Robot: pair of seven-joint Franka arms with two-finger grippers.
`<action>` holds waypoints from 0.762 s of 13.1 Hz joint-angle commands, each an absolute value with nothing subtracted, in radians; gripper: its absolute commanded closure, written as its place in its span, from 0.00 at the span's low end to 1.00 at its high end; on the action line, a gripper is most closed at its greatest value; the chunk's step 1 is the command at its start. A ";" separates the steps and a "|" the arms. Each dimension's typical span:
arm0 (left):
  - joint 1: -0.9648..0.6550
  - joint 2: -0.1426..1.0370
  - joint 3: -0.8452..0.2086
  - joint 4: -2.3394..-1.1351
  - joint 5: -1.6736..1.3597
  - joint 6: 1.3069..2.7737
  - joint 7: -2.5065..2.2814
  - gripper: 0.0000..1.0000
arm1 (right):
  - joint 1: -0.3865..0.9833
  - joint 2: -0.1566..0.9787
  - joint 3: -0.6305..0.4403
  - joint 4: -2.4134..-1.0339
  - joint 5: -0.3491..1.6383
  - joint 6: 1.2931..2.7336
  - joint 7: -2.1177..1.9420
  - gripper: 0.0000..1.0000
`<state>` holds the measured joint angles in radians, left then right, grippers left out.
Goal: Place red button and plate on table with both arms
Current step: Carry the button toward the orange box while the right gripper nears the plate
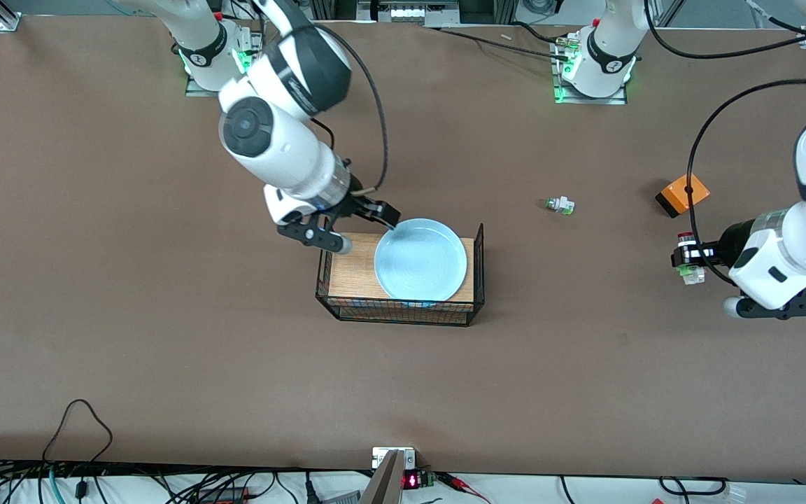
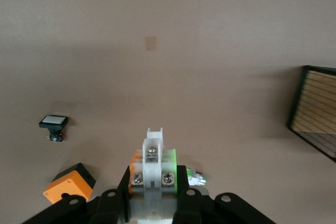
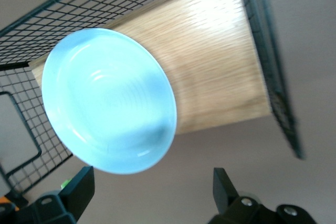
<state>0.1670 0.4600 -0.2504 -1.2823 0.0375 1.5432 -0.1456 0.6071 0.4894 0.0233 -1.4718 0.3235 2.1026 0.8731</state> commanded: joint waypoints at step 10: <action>0.222 0.302 -0.201 -2.133 0.046 2.214 -0.055 1.00 | 0.620 0.616 0.008 -1.448 0.295 2.269 0.897 0.00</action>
